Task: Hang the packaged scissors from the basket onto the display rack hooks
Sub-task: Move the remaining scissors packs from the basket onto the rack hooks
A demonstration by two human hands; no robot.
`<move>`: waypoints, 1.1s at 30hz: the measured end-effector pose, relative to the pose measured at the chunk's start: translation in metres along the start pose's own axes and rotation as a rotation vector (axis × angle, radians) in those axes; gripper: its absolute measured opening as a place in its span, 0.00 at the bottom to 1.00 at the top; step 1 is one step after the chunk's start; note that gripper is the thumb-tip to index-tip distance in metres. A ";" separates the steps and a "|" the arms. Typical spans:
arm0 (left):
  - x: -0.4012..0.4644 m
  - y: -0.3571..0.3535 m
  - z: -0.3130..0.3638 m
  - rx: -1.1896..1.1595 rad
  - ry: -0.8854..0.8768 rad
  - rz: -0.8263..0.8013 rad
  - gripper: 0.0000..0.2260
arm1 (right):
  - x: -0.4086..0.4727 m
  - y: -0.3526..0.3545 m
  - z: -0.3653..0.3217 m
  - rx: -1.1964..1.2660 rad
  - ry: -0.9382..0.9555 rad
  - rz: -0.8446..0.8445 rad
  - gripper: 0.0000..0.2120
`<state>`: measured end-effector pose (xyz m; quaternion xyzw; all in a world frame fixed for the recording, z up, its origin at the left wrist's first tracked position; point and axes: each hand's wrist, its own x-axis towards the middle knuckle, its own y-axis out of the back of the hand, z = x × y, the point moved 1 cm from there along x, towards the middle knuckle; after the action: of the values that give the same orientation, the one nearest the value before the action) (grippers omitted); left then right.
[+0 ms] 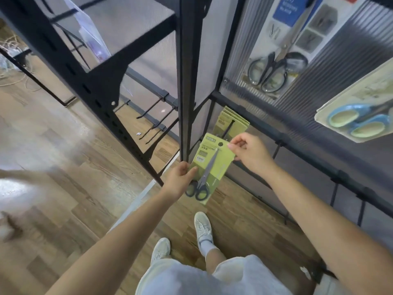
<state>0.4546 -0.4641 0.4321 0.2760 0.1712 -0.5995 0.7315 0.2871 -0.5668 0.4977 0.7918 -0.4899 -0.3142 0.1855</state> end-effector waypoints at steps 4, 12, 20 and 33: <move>0.017 -0.011 -0.006 -0.004 -0.042 0.032 0.07 | 0.014 -0.002 0.004 -0.016 0.020 0.064 0.02; 0.038 -0.023 -0.019 -0.040 -0.040 0.075 0.07 | 0.027 -0.010 0.016 -0.115 0.051 0.119 0.02; 0.067 -0.037 -0.011 0.012 -0.052 0.072 0.09 | 0.038 -0.005 0.027 -0.223 0.090 0.202 0.03; 0.109 -0.058 0.016 0.054 -0.049 0.069 0.14 | 0.031 0.000 0.033 -0.419 0.207 0.272 0.15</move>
<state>0.4212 -0.5664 0.3697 0.2867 0.1277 -0.5849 0.7479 0.2747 -0.5934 0.4635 0.6909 -0.4947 -0.2984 0.4346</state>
